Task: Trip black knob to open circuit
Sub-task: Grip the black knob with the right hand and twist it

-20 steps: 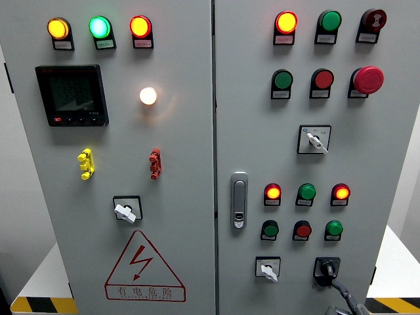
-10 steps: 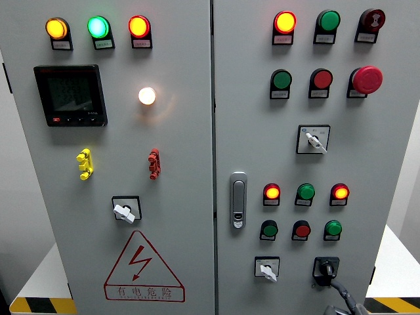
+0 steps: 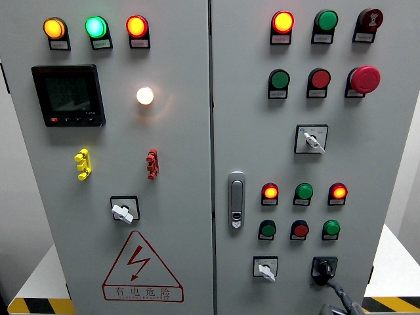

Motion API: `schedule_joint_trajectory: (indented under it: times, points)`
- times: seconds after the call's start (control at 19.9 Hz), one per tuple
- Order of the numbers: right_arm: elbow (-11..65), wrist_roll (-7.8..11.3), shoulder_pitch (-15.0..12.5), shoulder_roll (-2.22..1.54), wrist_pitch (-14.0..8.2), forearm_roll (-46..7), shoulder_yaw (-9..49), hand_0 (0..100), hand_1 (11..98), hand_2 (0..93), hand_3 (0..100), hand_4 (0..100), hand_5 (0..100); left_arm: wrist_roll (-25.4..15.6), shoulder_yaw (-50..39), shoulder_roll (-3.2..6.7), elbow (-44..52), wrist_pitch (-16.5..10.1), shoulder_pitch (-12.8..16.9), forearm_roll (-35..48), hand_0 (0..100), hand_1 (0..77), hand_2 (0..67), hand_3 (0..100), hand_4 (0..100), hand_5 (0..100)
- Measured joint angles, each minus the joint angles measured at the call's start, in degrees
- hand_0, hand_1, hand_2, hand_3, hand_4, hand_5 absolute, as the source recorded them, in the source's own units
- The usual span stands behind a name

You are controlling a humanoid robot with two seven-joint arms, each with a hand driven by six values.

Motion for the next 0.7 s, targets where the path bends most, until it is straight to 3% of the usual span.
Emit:
schedule_joint_trajectory:
  times: [0.7]
  points:
    - [0.32, -1.01, 0.32, 0.00, 0.03, 0.93, -0.90, 100, 70.8, 5.2, 88, 95, 100, 0.00, 0.00, -0.01, 0.00, 0.00, 0.02, 0.00, 0, 3.2, 12.9, 21, 7, 2]
